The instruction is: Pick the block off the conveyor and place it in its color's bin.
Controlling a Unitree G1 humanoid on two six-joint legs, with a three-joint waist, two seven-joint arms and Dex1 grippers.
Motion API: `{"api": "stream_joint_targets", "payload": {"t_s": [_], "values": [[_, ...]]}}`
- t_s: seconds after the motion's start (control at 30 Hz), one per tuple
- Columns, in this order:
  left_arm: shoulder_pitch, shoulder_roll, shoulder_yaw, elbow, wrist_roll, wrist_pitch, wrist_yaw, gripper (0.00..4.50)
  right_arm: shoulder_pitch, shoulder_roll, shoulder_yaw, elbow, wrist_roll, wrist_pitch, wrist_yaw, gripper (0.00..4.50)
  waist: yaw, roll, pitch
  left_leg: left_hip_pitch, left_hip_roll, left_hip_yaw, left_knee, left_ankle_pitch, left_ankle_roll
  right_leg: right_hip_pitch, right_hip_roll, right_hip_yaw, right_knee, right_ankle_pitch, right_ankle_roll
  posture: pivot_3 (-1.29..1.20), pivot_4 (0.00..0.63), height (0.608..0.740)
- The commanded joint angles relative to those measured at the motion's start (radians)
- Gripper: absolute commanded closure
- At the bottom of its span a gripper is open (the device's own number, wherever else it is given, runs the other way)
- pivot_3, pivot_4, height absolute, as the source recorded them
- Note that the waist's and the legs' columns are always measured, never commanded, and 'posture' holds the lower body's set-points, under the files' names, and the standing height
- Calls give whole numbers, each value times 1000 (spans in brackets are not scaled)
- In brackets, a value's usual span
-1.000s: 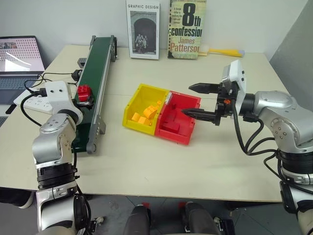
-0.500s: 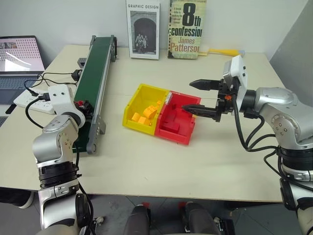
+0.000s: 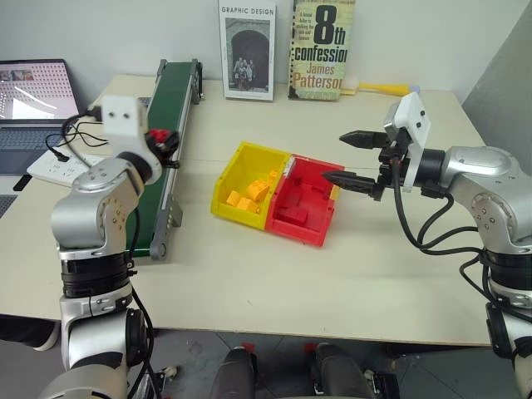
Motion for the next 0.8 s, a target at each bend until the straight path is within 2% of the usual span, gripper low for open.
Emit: {"api": "stream_joint_targets", "payload": {"t_s": [0.03, 0.13, 0.3, 0.47, 0.53, 0.57, 0.67, 0.8], "values": [[-84, -22, -137, -33, -56, -19, -178, 2963, 53, -39, -76, -128, 38, 65, -42, 0, 0, 0, 0, 0, 0, 0, 0, 0, 0, 0, 0, 0, 0, 0, 0, 0, 150, 740], [-144, -69, -246, 17, -59, -52, -293, 2963, 108, -55, -108, -194, 58, 107, -70, 0, 2, 0, 0, 0, 0, 0, 1, -1, 1, 0, 0, 0, 0, 0, 0, 0, 150, 740], [-162, -87, -372, 67, -51, -112, -475, 2963, 165, -76, -140, -258, 84, 149, -94, 0, -15, 0, 0, 1, 0, 2, 0, -1, 2, 0, 2, 2, 0, 0, 0, 0, 150, 740], [-189, -126, -464, 214, 45, -252, -542, 2963, 208, -96, -159, -301, 104, 176, -112, 0, -12, 0, 0, 2, 1, 1, 0, -2, 3, 0, 3, 2, 1, 0, 0, 0, 150, 740], [-207, -145, -470, 289, 73, -306, -550, 2249, 216, -95, -167, -311, 110, 185, -124, 0, -12, 0, 0, 1, 0, 2, 0, -2, 4, 0, 3, 3, 1, 0, 0, 0, 150, 740], [-215, -155, -464, 313, 77, -322, -554, 2179, 218, -94, -169, -315, 113, 189, -129, 0, -11, 0, 0, 1, 0, 2, 0, -2, 4, 0, 3, 3, 1, 0, 0, 0, 150, 740], [-240, -170, -446, 357, 85, -346, -572, 1468, 227, -95, -172, -320, 121, 190, -140, 0, -8, 0, 0, 0, 0, 1, 0, -2, 4, 0, 3, 2, 0, 0, 0, 0, 150, 740], [-260, -143, -417, 362, 74, -339, -608, 815, 226, -100, -166, -310, 124, 179, -145, 0, -8, 0, 0, 0, 0, 1, 0, -2, 4, 0, 3, 2, 0, 0, 0, 0, 150, 740]]}}
